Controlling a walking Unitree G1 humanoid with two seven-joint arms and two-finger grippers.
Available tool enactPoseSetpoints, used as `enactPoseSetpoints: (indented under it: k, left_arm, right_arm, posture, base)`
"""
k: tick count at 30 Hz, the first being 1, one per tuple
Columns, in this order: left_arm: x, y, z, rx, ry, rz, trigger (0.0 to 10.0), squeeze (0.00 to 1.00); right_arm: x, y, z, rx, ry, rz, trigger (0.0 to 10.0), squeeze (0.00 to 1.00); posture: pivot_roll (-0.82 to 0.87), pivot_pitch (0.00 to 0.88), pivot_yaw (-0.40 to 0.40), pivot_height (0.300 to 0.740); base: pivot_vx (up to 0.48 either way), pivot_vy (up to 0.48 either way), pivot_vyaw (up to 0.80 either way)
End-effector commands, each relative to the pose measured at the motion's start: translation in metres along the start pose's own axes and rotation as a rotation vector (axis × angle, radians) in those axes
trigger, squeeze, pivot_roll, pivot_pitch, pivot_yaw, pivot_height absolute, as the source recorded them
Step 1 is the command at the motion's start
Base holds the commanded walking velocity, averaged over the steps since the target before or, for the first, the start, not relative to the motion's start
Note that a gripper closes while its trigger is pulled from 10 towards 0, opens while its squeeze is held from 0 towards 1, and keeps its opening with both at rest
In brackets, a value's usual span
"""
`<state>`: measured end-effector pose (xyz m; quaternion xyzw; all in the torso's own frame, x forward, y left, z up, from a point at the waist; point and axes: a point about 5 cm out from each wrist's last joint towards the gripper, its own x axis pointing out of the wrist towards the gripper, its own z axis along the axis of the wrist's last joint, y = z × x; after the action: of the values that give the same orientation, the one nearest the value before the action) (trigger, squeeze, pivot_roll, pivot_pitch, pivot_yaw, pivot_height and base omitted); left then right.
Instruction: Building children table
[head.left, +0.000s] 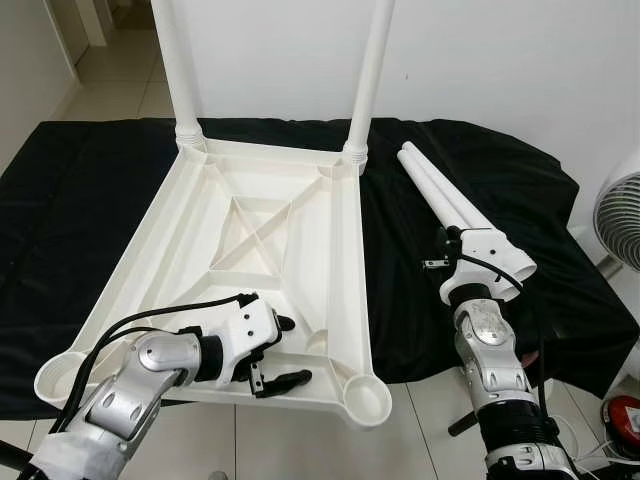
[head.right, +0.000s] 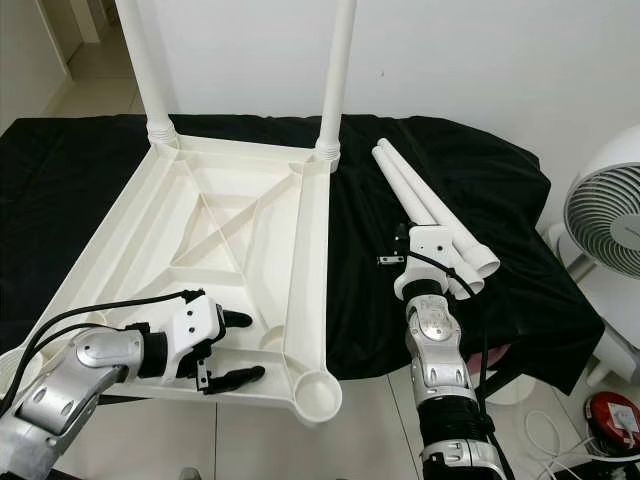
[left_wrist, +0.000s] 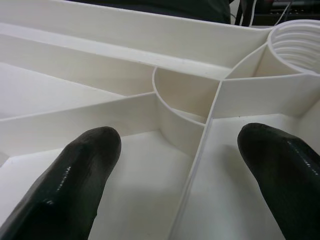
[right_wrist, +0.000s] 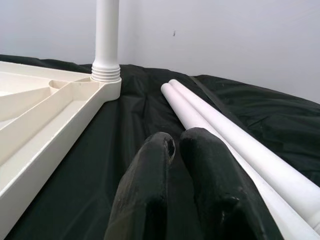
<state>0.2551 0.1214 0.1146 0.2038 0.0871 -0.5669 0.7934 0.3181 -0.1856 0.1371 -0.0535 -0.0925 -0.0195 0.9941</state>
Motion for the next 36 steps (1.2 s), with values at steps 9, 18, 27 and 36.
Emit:
enactPoseSetpoints:
  k: [9, 18, 27, 36]
  left_arm:
    - [0.017, 0.033, 0.005, -0.042, -0.020, 0.375, 10.0, 0.00]
    - [0.034, 0.034, 0.011, -0.129, -0.061, 0.511, 10.0, 0.00]
    - [0.057, 0.045, 0.030, -0.115, -0.099, 0.710, 10.0, 0.00]
    - [0.062, 0.067, 0.048, -0.052, -0.095, 0.846, 10.0, 0.00]
  right_arm:
    - [-0.007, 0.007, -0.004, 0.028, 0.035, -0.004, 10.0, 0.00]
    - [-0.009, 0.011, -0.004, 0.039, 0.046, -0.003, 10.0, 0.00]
    - [-0.009, 0.023, -0.001, 0.058, 0.040, 0.031, 10.0, 0.00]
    - [-0.006, 0.029, 0.000, 0.087, 0.044, 0.025, 10.0, 0.00]
  posture:
    - [-0.06, 0.040, -0.052, 0.740]
    - [-0.07, 0.023, -0.056, 0.740]
    - [-0.08, 0.000, -0.057, 0.740]
    - [-0.06, 0.010, -0.066, 0.740]
  base:
    - [0.000, 0.000, 0.00]
    - [0.000, 0.000, 0.00]
    - [0.000, 0.000, 0.00]
    - [0.000, 0.000, 0.00]
